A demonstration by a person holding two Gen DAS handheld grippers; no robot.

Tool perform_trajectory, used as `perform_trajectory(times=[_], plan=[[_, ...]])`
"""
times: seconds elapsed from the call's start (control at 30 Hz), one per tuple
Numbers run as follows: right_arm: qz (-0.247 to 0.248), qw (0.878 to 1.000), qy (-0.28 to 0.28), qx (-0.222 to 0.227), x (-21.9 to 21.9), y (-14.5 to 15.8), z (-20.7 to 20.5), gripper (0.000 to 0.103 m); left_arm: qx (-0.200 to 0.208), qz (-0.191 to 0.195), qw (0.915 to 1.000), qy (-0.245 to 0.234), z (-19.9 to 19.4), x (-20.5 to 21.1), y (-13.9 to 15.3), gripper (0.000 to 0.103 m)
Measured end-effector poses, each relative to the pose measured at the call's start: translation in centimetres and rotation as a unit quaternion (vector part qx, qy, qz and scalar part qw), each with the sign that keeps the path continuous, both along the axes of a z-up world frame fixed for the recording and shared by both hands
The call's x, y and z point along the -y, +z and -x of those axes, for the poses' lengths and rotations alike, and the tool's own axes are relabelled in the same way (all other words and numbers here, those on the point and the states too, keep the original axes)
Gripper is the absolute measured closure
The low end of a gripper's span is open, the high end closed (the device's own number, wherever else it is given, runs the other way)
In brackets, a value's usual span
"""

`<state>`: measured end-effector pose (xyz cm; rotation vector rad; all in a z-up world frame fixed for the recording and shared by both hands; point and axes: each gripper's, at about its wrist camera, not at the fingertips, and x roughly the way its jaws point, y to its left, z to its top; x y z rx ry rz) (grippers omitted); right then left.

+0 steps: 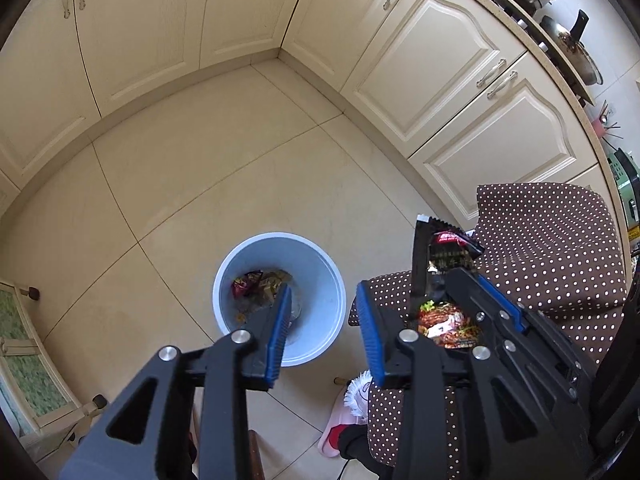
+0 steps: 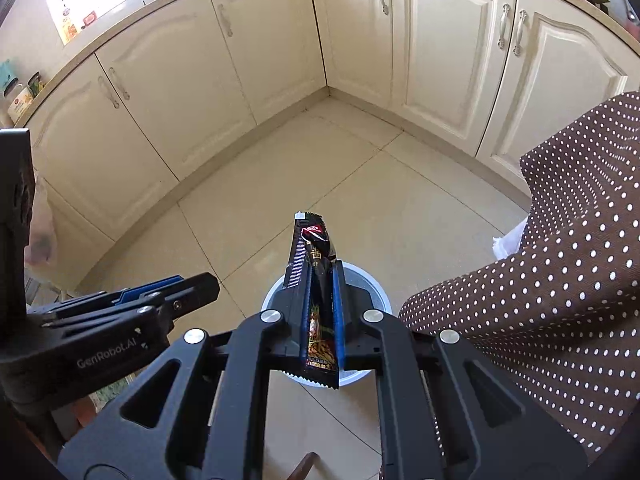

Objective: Collect trash
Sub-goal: 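Carry both items over the blue bin and open both grippers to drop them, then move both tools back over the table toward the orange peel and tangerine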

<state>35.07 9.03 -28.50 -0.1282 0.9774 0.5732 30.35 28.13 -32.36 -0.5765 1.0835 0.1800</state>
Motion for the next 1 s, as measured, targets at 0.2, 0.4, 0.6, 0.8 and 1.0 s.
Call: perform_trajectory(times=[0.2,0.4,0.6,0.8,1.0], plan=[[-0.005,1.0,0.001,0.007,-0.5,0.2,-0.1,0.091,0.006,0.0,1.0,0.004,0.3,-0.5,0.6,0.07],[-0.008,1.0,0.001,0.01,-0.5,0.9,0.2,0.089,0.013,-0.004,0.9999,0.003,0.9,-0.4,1.6,0.07],[-0.014,1.0,-0.002,0.015,0.6,2.0,0.7,0.087,0.023,-0.011,0.9997,-0.003,1.5,0.4,3.3,0.07],[-0.026,0.999,-0.014,0.035,2.7,4.6,1.9,0.087,0.047,-0.025,0.9985,-0.014,2.1,2.2,6.2,0.069],[-0.044,0.996,-0.047,0.067,7.2,8.1,3.3,0.087,0.078,-0.043,0.9952,-0.042,2.6,5.8,9.7,0.067]])
